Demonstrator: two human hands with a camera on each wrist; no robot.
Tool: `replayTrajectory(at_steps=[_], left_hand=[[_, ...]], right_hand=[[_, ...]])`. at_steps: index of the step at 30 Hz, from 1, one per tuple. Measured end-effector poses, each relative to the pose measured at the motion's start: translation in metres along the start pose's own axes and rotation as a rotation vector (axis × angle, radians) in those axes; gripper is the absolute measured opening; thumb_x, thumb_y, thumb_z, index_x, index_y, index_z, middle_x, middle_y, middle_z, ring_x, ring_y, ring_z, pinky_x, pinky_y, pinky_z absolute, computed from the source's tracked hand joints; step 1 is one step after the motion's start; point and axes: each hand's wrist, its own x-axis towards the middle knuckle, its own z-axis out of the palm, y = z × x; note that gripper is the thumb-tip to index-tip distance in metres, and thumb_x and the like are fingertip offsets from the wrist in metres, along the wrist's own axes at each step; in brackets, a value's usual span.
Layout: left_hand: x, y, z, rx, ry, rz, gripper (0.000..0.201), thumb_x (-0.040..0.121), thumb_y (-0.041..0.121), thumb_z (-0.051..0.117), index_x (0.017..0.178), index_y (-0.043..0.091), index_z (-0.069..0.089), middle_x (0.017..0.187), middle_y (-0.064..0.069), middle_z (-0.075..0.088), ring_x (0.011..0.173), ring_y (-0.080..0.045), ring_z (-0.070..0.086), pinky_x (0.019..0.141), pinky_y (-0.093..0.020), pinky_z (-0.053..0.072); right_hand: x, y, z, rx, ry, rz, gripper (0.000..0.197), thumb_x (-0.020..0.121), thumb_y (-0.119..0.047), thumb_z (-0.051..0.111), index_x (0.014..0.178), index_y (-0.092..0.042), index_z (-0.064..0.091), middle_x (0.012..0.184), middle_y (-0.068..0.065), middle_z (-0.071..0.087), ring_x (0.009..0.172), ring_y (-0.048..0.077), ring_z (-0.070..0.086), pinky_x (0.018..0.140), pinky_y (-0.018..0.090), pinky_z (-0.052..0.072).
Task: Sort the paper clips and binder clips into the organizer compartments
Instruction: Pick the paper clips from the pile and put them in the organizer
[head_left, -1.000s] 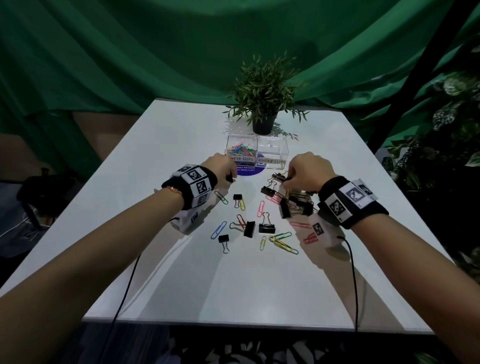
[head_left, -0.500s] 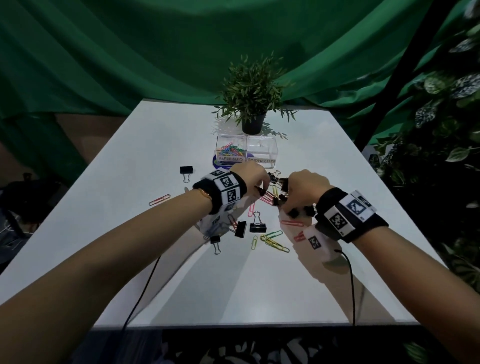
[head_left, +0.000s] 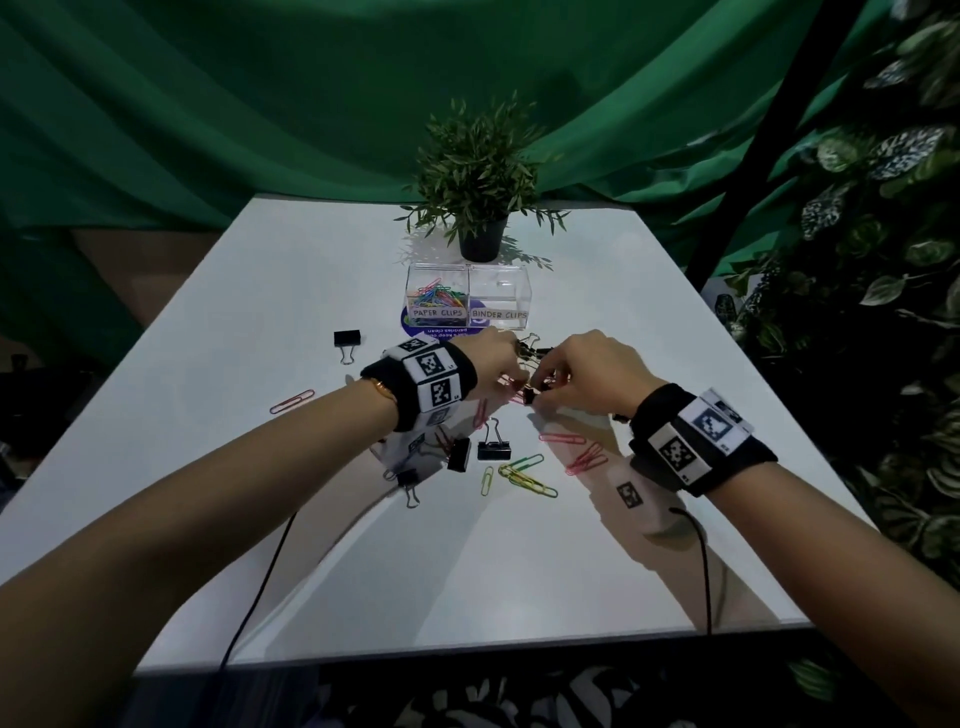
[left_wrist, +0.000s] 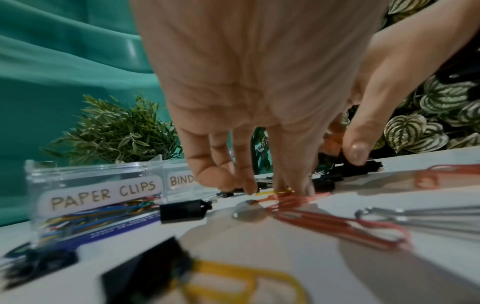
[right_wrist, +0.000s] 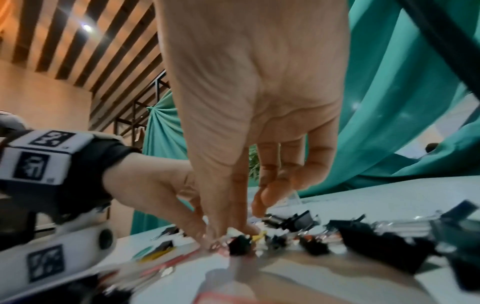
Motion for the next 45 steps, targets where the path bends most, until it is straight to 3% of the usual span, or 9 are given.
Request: replayTrajectory(at_steps=[6, 13, 18, 23, 30, 34, 37, 40, 45], left_hand=[[-0.035, -0.008, 0.012, 0.066, -0.085, -0.031, 0.039, 0.098, 0.030, 0.045, 0.137, 0.030, 0.050, 0.123, -0.008, 0.048, 0.116, -0.028, 0.042, 0.080, -0.034, 0.042], [-0.038, -0.002, 0.011, -0.031, 0.033, 0.004, 0.045, 0.097, 0.018, 0.049, 0.142, 0.025, 0.045, 0.134, -0.005, 0.047, 0.123, -0.022, 0.042, 0.089, -0.031, 0.043], [-0.007, 0.024, 0.001, 0.091, 0.039, 0.048, 0.053, 0.097, 0.014, 0.044, 0.145, 0.032, 0.034, 0.145, -0.005, 0.037, 0.130, -0.025, 0.037, 0.075, -0.031, 0.042], [-0.002, 0.033, -0.005, 0.210, 0.007, 0.031, 0.041, 0.099, 0.021, 0.038, 0.139, 0.024, 0.047, 0.139, -0.009, 0.043, 0.128, -0.029, 0.039, 0.073, -0.028, 0.030], [-0.023, 0.005, 0.012, 0.244, -0.098, -0.045, 0.049, 0.101, 0.023, 0.039, 0.149, 0.022, 0.027, 0.156, -0.007, 0.022, 0.137, -0.029, 0.027, 0.100, -0.043, 0.043], [-0.029, -0.009, 0.014, 0.274, -0.144, -0.141, 0.052, 0.100, 0.021, 0.039, 0.149, 0.025, 0.023, 0.160, -0.007, 0.010, 0.138, -0.033, 0.021, 0.099, -0.048, 0.038], [-0.029, -0.008, 0.007, 0.206, -0.107, -0.153, 0.046, 0.100, 0.020, 0.038, 0.146, 0.024, 0.033, 0.159, -0.006, 0.016, 0.138, -0.032, 0.020, 0.100, -0.048, 0.037], [-0.029, -0.007, 0.001, 0.050, 0.098, -0.085, 0.037, 0.097, 0.021, 0.047, 0.134, 0.018, 0.052, 0.143, -0.007, 0.042, 0.130, -0.030, 0.036, 0.099, -0.046, 0.042], [-0.028, 0.006, -0.003, -0.162, -0.012, -0.144, 0.023, 0.092, 0.017, 0.057, 0.113, 0.013, 0.064, 0.111, -0.007, 0.064, 0.097, -0.022, 0.059, 0.074, -0.029, 0.047]], right_hand=[[0.001, -0.010, 0.009, -0.035, 0.014, -0.089, 0.019, 0.069, -0.044, 0.075, 0.087, -0.036, 0.076, 0.079, -0.011, 0.064, 0.077, 0.014, 0.059, 0.049, 0.021, 0.030], [-0.008, 0.013, 0.000, -0.032, -0.147, -0.002, 0.008, 0.064, -0.019, 0.078, 0.066, -0.024, 0.072, 0.069, -0.009, 0.066, 0.069, 0.013, 0.060, 0.052, 0.021, 0.040], [-0.015, 0.028, -0.013, -0.093, -0.065, 0.071, 0.015, 0.070, -0.023, 0.075, 0.083, -0.030, 0.075, 0.079, -0.008, 0.064, 0.084, 0.019, 0.063, 0.060, 0.025, 0.041], [-0.008, 0.030, -0.003, -0.097, 0.013, 0.051, 0.031, 0.085, -0.015, 0.056, 0.106, -0.032, 0.072, 0.104, 0.001, 0.066, 0.103, 0.029, 0.060, 0.067, 0.030, 0.037], [-0.005, 0.020, 0.008, -0.143, -0.084, -0.010, 0.035, 0.091, -0.014, 0.045, 0.113, -0.023, 0.070, 0.093, 0.003, 0.039, 0.104, 0.030, 0.050, 0.069, 0.033, 0.038], [-0.010, 0.008, 0.011, -0.207, -0.102, -0.092, 0.034, 0.098, -0.023, 0.041, 0.122, -0.026, 0.065, 0.097, 0.006, 0.040, 0.108, 0.030, 0.048, 0.067, 0.034, 0.036], [-0.014, -0.001, 0.009, -0.215, -0.175, -0.249, 0.039, 0.096, -0.021, 0.044, 0.128, -0.038, 0.058, 0.098, 0.003, 0.040, 0.106, 0.024, 0.044, 0.068, 0.032, 0.034], [-0.021, 0.000, -0.003, -0.151, -0.165, -0.294, 0.037, 0.089, -0.020, 0.056, 0.121, -0.036, 0.064, 0.092, -0.004, 0.040, 0.091, 0.012, 0.042, 0.069, 0.028, 0.036], [-0.032, 0.017, -0.018, -0.035, -0.366, 0.040, 0.054, 0.059, -0.035, 0.089, 0.100, -0.013, 0.062, 0.080, -0.002, 0.065, 0.062, 0.014, 0.063, 0.051, 0.025, 0.047]])
